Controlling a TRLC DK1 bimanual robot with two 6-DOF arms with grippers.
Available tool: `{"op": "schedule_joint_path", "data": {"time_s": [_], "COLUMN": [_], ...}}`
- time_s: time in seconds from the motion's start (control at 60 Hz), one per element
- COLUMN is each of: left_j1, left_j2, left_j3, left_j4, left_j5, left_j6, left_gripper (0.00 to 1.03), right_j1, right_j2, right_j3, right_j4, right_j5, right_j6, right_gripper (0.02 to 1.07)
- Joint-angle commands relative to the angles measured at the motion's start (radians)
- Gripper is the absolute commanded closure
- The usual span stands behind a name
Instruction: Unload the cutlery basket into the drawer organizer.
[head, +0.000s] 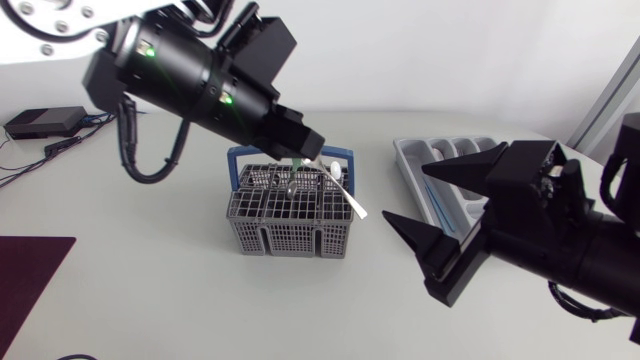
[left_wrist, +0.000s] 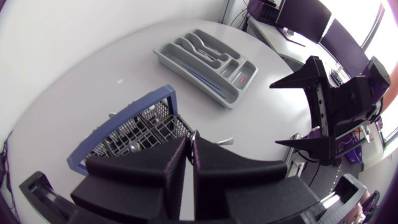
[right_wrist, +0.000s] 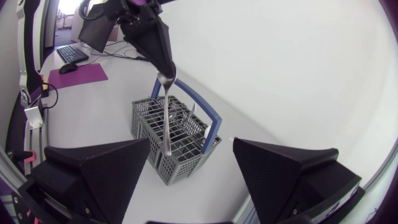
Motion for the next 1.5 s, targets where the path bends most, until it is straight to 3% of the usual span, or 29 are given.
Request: {"op": "schedule_joint_path", "data": {"time_s": [0.0,0.35,0.467,0.617,0.85,1.05,1.383,1.483], "left_j1": [0.005,-0.016,-0.019,-0.019,-0.018,-0.015,-0.019,-0.019], "left_j2": [0.052,0.148,0.156,0.164,0.164,0.165,0.165,0.165], "left_j3": [0.047,0.102,0.105,0.101,0.087,0.082,0.073,0.067], "left_j4": [-0.014,-0.02,-0.02,-0.02,-0.02,-0.022,-0.02,-0.02], "left_j5": [0.041,0.068,0.068,0.07,0.076,0.076,0.076,0.076], "left_j6": [-0.042,-0.09,-0.1,-0.105,-0.105,-0.102,-0.1,-0.1], "left_gripper": [0.91,0.91,0.91,0.91,0.91,0.91,0.91,0.91], "right_j1": [0.008,0.04,0.048,0.059,0.062,0.068,0.069,0.074], "right_j2": [0.037,0.224,0.282,0.331,0.395,0.403,0.426,0.429], "right_j3": [-0.03,-0.004,0.008,0.022,0.042,0.058,0.061,0.062], "right_j4": [0.035,0.167,0.207,0.253,0.292,0.305,0.299,0.294], "right_j5": [0.011,0.051,0.067,0.082,0.09,0.103,0.105,0.106], "right_j6": [-0.027,-0.039,-0.039,-0.039,-0.039,-0.039,-0.044,-0.044], "right_gripper": [0.12,0.17,0.23,0.43,0.63,0.66,0.95,0.97]}}
